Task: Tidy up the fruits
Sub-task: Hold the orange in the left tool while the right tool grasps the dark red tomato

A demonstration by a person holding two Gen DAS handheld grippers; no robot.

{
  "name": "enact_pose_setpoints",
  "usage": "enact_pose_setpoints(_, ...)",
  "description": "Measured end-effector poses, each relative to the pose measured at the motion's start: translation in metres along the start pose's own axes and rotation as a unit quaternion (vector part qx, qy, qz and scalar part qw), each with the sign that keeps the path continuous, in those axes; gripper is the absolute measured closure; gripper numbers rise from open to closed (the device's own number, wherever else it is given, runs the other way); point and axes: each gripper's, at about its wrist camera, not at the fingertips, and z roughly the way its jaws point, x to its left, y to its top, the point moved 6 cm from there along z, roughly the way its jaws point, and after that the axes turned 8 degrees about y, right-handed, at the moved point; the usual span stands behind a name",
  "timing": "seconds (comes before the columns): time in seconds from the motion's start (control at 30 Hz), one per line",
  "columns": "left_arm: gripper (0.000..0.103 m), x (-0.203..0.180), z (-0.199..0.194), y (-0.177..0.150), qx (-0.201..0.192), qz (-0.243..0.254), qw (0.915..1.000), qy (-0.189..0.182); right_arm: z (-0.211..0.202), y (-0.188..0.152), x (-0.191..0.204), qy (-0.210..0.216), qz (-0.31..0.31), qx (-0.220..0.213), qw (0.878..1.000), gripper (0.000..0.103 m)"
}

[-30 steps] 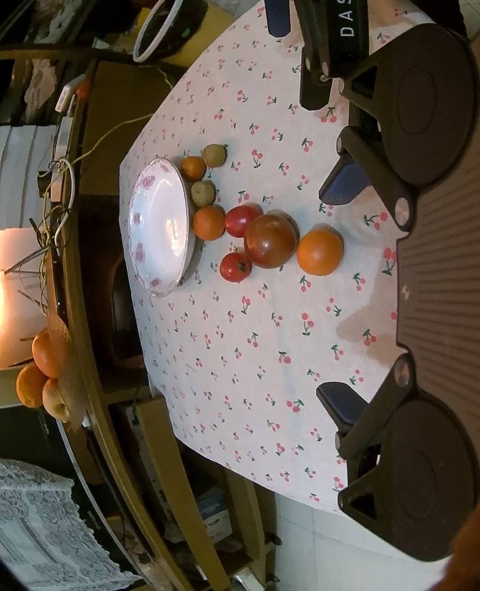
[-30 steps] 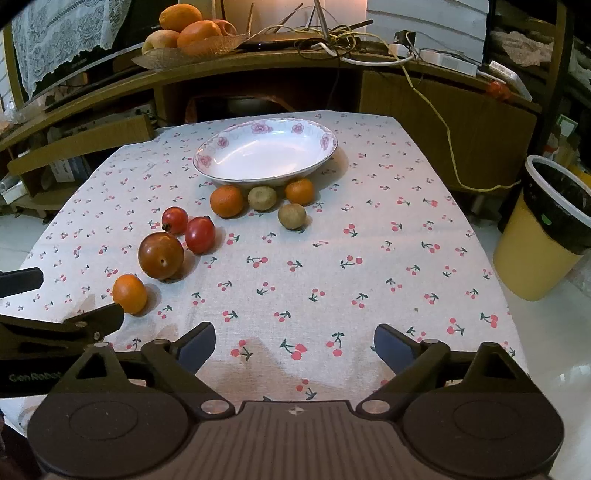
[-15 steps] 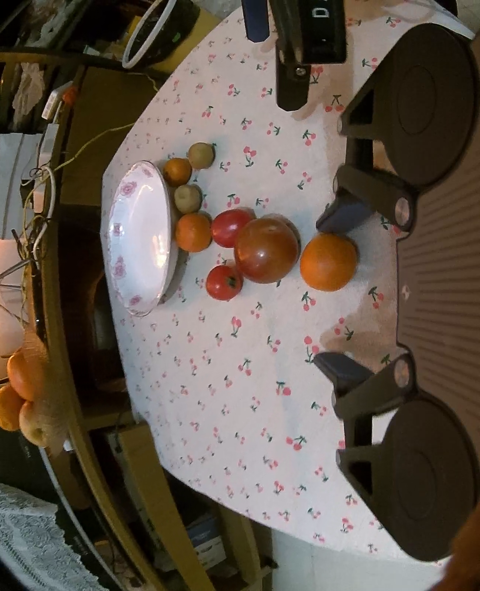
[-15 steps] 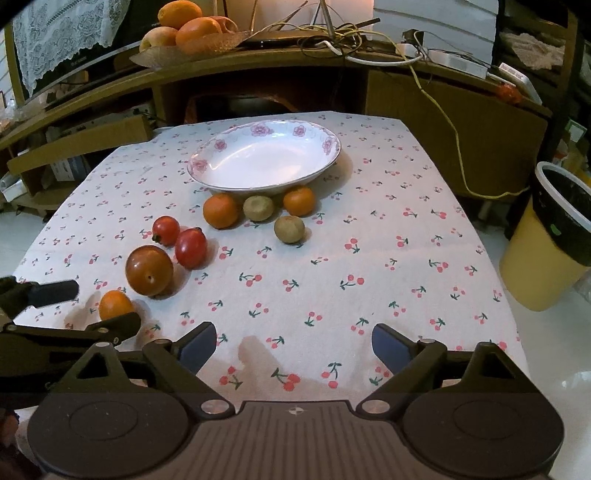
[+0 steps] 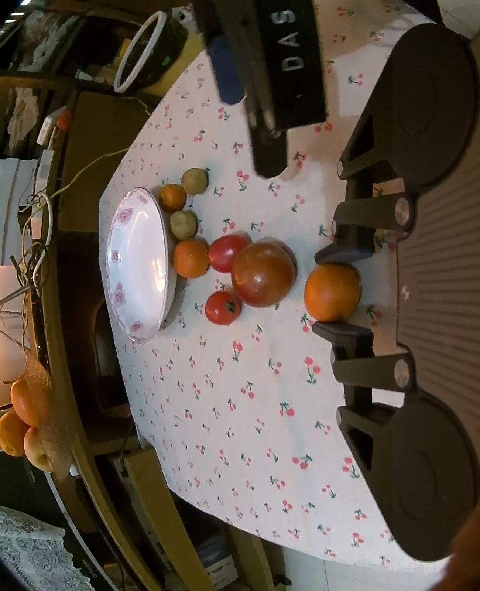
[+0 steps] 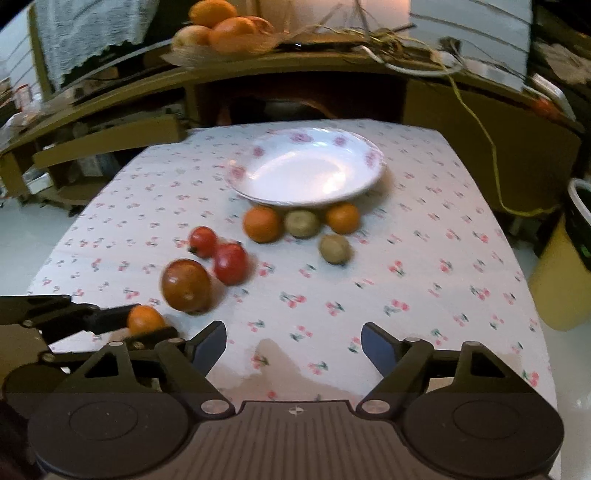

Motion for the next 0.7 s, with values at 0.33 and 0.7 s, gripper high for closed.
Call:
enact_pose_setpoints(0.33, 0.065, 0.026, 0.001, -0.006, 0.007, -0.028, 0.9996, 0.002, 0.018, 0.020, 0.035, 0.069, -0.033, -0.001, 0.997, 0.028)
enact_pose_setpoints(0.7, 0.065, 0.036, 0.003, -0.008, 0.004, -0.048, 0.9986, -0.024, 0.054, 0.025, 0.051, 0.109, -0.021, 0.024, 0.994, 0.032)
